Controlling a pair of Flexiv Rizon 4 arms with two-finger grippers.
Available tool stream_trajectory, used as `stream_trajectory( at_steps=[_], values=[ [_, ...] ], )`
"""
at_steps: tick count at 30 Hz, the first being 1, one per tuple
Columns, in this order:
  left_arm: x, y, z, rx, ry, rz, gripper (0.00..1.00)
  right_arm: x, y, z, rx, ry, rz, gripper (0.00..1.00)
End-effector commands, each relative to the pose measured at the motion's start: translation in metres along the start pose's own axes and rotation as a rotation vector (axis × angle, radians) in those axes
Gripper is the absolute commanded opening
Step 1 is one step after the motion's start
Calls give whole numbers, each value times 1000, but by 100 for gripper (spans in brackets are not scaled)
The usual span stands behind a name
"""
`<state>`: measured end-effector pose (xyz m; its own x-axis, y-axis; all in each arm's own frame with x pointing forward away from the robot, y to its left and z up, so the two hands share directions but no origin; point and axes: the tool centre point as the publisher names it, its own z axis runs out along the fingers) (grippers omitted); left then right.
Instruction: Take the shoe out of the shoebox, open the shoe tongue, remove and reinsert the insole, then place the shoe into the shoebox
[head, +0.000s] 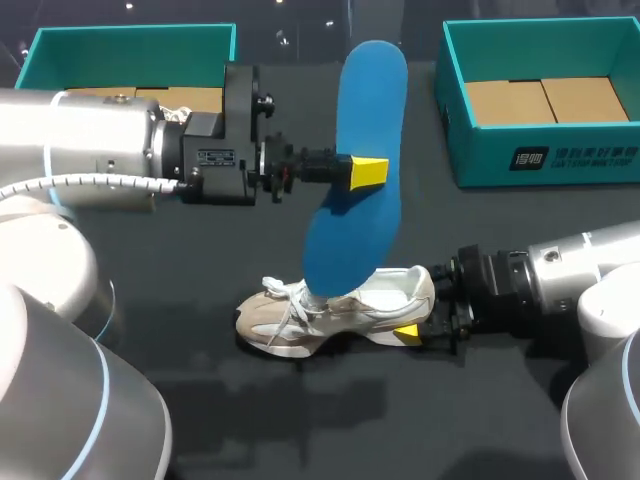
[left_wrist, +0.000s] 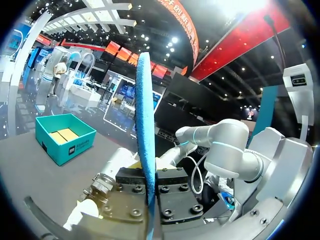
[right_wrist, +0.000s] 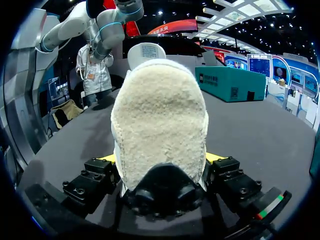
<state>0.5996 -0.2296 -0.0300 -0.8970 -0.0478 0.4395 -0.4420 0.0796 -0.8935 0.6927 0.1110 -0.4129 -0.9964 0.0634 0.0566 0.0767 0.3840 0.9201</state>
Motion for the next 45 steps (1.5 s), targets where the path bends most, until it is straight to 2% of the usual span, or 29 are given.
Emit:
stream_trajectory(
  at_steps=[1, 27, 30, 31, 32, 33, 37, 45],
  values=[
    [16, 23, -37, 61, -1, 9, 0, 1, 0, 1, 4, -1, 1, 0],
    [16, 25, -41, 64, -3, 13, 0, 1, 0, 1, 4, -1, 1, 0],
    [16, 25, -41, 64, -3, 13, 0, 0, 0, 1, 50, 5, 8, 2],
    [16, 25, -41, 64, -3, 13, 0, 0, -1, 0, 58, 8, 12, 35],
    [16, 25, -41, 64, -3, 13, 0, 0, -1, -1, 74, 9, 15, 97],
    [16, 25, -41, 64, -3, 13, 0, 0, -1, -2, 83, 5, 18, 100],
    [16, 25, -41, 64, -3, 13, 0, 0, -1, -8, 121, -7, 24, 100],
    [16, 25, -41, 64, -3, 13, 0, 0, 3, -32, 322, -57, 64, 100]
  ],
)
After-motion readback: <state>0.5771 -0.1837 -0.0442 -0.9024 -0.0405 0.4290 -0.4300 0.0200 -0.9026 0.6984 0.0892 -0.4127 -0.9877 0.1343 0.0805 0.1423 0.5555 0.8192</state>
